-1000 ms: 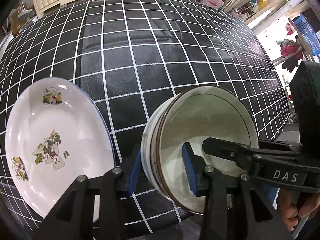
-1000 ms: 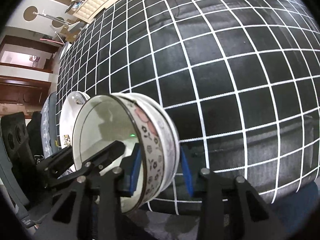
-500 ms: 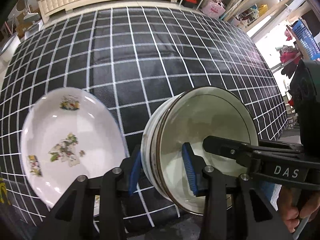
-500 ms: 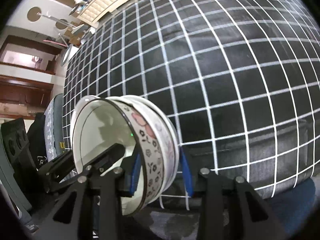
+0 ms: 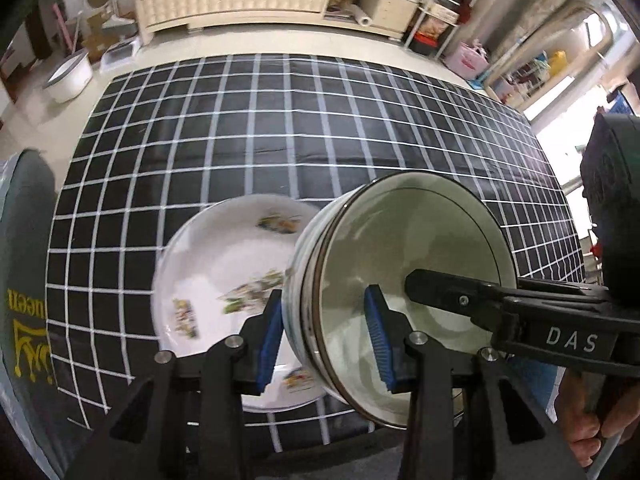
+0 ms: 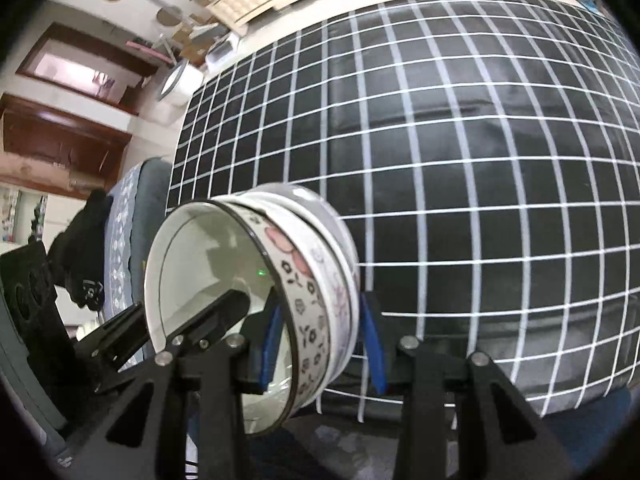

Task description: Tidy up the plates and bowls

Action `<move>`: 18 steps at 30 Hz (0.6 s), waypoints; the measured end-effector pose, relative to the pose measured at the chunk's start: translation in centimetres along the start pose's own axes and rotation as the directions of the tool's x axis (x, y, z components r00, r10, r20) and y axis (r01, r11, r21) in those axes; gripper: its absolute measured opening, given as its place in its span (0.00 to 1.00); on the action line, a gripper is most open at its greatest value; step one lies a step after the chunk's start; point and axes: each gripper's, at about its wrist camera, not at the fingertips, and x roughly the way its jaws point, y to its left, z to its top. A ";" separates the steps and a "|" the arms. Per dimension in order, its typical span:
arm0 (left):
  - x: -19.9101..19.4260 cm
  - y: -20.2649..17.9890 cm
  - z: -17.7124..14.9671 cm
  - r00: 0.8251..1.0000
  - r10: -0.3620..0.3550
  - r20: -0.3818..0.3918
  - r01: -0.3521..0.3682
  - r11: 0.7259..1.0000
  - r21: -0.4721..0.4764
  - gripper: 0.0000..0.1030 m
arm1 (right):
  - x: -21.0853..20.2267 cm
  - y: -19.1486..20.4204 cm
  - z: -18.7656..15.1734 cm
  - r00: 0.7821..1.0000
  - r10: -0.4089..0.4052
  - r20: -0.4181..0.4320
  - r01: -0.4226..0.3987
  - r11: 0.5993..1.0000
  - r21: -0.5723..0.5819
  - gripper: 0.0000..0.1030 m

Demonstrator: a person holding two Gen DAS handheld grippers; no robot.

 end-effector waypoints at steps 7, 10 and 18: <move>0.9 3.4 -1.1 0.999 0.020 -0.027 -0.022 0.997 -0.073 0.38 | 3.7 2.5 0.5 0.998 0.000 -0.065 -0.002 0.999 -0.036 0.40; 1.1 4.7 -1.4 0.999 0.024 -0.032 -0.027 0.995 -0.099 0.38 | 4.2 3.0 0.5 0.997 -0.006 -0.077 0.002 0.999 -0.046 0.40; 2.3 6.0 -1.6 0.998 0.003 -0.058 -0.011 0.991 -0.131 0.37 | 5.1 2.6 0.7 0.994 -0.036 -0.101 0.031 0.998 -0.052 0.40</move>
